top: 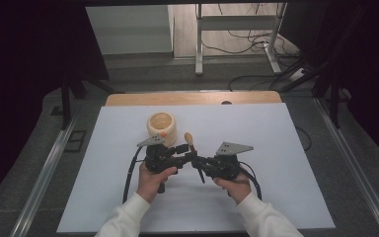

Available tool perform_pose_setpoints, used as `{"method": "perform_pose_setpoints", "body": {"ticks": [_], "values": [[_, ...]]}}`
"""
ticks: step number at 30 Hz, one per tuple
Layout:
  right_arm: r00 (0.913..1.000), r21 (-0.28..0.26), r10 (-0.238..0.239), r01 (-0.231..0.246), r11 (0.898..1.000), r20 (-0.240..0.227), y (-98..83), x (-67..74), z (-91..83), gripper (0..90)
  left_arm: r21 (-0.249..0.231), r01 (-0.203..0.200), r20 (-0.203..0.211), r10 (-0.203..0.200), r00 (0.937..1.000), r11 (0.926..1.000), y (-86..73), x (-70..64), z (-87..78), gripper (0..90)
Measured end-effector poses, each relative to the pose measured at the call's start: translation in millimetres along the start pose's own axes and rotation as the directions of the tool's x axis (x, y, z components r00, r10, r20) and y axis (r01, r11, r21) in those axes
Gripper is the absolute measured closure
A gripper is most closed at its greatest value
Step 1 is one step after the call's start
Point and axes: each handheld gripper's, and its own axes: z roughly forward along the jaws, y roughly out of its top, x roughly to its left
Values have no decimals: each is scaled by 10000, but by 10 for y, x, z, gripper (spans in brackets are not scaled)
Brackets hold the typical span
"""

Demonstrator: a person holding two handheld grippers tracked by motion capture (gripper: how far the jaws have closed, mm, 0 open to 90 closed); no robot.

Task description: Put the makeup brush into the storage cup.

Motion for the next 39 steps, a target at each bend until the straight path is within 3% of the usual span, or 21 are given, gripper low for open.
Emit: {"method": "perform_pose_setpoints", "body": {"ticks": [3, 7, 16, 18, 21, 23, 25, 32, 39], "values": [[10000, 1, -8, 8, 10000, -1, -2, 3, 4, 783, -78, 144, 328, -141, 9994, 9999, 9, 2, 19, 574], [10000, -16, -19, 19, 10000, -17, -2, 7, 7, 783, -65, 165, 314, -162, 9994, 9998, 9, -9, 36, 745], [9999, -37, 76, -76, 10000, -106, -4, 7, 12, 775, -42, -45, 245, 46, 9997, 10000, 10, -18, 18, 768], [9998, 12, 133, -133, 9999, -131, -6, 3, 18, 694, -115, -123, 138, 125, 9998, 9999, 18, -15, -4, 768], [9996, 311, 268, -270, 9992, 75, -3, -1, 33, 455, -264, -188, -28, 187, 9998, 9995, 46, 3, -72, 769], [9991, 520, 418, -413, 9978, -86, -1, -17, 17, 336, -327, -301, -215, 294, 9993, 9990, 62, 13, -122, 769], [9992, 532, 292, -306, 9981, 266, -2, -1, -17, 208, -387, -380, -349, 366, 9987, 9985, 73, 16, -168, 769], [9993, 1044, -178, 144, 9944, 318, -53, 11, -225, 106, -520, -486, -561, 457, 9974, 9975, 96, 36, -274, 769], [9956, 1429, -43, -92, 9897, 941, -223, -105, -477, 95, -466, -579, -663, 548, 9963, 9972, 100, 42, -299, 769]]}}
